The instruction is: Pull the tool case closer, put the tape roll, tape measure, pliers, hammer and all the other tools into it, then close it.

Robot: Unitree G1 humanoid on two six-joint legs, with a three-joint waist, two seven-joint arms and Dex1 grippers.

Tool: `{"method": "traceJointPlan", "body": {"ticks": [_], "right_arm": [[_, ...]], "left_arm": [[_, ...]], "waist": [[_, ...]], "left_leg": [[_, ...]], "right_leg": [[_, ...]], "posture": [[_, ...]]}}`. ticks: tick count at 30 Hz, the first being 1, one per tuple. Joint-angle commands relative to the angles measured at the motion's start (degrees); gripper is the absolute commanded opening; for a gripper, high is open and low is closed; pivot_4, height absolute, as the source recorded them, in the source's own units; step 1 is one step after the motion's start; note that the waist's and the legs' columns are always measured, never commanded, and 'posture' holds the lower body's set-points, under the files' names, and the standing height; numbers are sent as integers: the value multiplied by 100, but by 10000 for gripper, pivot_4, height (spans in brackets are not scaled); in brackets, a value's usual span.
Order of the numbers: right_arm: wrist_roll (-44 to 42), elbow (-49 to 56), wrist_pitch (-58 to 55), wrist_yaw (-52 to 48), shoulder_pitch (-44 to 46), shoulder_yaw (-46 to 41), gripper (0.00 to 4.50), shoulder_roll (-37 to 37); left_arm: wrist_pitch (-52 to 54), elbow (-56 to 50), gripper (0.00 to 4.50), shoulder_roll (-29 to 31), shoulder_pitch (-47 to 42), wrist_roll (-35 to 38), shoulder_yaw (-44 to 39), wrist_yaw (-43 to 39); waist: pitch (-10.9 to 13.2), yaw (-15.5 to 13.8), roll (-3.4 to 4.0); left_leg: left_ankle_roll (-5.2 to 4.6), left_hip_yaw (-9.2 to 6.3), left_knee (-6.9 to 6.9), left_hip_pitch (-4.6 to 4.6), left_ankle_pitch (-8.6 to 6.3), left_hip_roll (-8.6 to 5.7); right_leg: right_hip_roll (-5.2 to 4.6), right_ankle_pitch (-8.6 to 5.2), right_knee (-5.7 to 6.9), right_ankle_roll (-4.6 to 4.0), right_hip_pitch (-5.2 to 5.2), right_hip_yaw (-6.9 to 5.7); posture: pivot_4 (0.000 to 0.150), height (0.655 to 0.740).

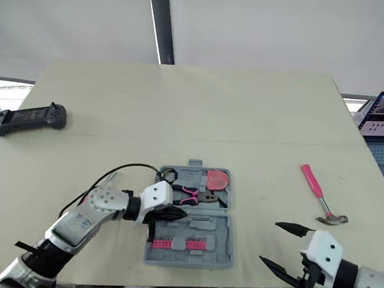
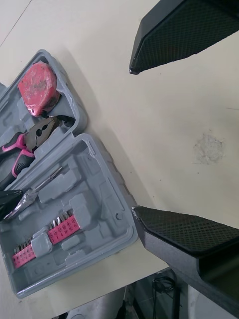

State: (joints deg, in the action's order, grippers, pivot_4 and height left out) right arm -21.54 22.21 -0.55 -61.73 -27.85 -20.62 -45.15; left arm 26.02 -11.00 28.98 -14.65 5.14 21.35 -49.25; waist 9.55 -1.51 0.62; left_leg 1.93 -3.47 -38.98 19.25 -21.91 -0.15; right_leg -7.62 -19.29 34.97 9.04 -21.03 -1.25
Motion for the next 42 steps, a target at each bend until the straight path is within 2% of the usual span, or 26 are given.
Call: {"method": "traceJointPlan", "body": {"ticks": [1, 18, 42], "right_arm": [[-49, 96, 12, 46, -44, -136, 45000, 13], [-50, 106, 4, 51, -46, -165, 45000, 0], [-50, 128, 9, 55, -95, -215, 45000, -4]], "left_arm": [[-130, -214, 211, 46, 63, -54, 51, -25], [-273, 163, 211, 102, 48, -770, 578, 58], [23, 598, 211, 107, -99, -1586, 1255, -7]], "waist": [[0, -1, 0], [-4, -7, 4], [-83, -37, 53]], "left_leg": [[0, 0, 0, 0, 0, 0], [-1, -1, 0, -4, -1, -1], [-8, -41, -1, -21, -5, -14]], "right_leg": [[0, 0, 0, 0, 0, 0], [0, 0, -4, 0, 9, -1], [0, 0, -42, 0, 65, -1]], "posture": [[1500, 7400], [1500, 7400], [1500, 7400]]}}
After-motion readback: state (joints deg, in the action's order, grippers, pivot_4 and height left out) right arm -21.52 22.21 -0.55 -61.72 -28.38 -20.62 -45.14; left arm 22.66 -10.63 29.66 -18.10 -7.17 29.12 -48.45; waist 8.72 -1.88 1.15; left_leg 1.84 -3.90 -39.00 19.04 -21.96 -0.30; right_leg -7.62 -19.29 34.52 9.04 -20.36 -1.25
